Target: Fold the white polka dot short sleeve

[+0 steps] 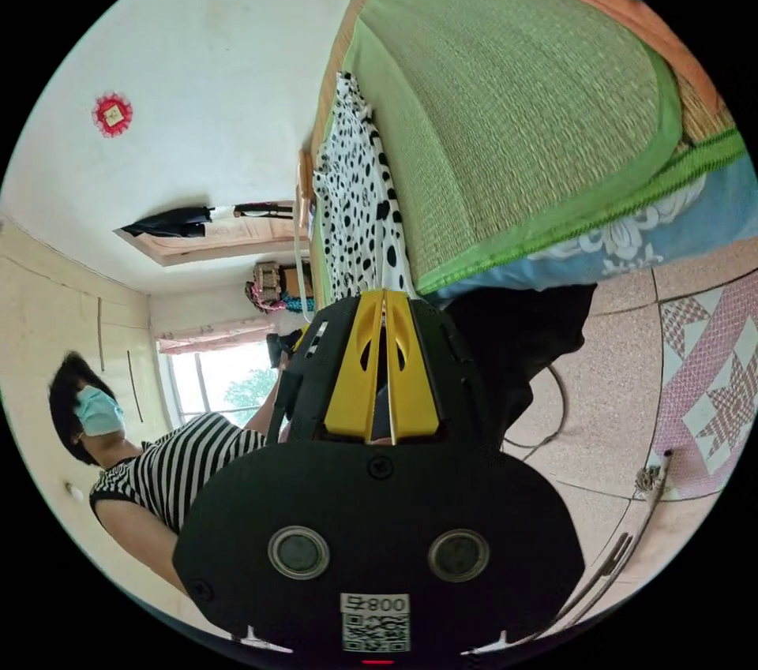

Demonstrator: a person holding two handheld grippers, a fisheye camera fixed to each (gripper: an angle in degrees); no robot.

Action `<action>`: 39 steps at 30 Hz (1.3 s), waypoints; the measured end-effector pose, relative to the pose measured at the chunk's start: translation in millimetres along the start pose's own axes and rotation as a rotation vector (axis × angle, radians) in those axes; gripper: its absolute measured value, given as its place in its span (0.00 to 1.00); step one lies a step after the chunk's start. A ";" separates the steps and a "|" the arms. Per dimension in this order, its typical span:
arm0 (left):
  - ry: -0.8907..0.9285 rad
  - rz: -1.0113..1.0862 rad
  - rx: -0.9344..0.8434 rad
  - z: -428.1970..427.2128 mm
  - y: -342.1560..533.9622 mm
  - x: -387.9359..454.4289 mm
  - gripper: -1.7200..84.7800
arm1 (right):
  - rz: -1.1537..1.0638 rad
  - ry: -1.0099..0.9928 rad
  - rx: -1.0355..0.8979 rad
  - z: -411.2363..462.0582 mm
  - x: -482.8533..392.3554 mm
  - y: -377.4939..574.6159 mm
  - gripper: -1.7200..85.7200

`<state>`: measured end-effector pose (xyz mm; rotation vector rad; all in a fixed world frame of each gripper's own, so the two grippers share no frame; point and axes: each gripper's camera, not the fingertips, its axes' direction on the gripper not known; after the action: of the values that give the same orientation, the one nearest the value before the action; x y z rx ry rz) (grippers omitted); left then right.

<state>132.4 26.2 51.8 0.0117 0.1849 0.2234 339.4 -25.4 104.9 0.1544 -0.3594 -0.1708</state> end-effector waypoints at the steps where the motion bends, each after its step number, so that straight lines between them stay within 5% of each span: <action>1: 0.016 0.012 0.016 -2.5 -22.2 -3.5 0.10 | -0.027 -0.005 0.016 2.7 -6.1 -12.2 0.03; 17: 0.052 0.029 0.025 36.4 -331.0 -78.6 0.16 | -0.378 0.231 -0.050 146.9 -105.2 -255.0 0.12; 27: -0.013 0.009 0.046 35.4 -431.2 -137.1 0.16 | -0.430 0.318 -0.047 200.6 -100.8 -349.2 0.14; 39: 0.157 0.005 0.065 42.7 -492.3 -185.2 0.09 | -0.381 0.352 -0.044 249.1 -78.1 -431.7 0.15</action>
<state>70.7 -494.5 111.5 0.0589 0.3486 0.2237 117.6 -460.5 231.3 0.2045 0.0284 -0.5199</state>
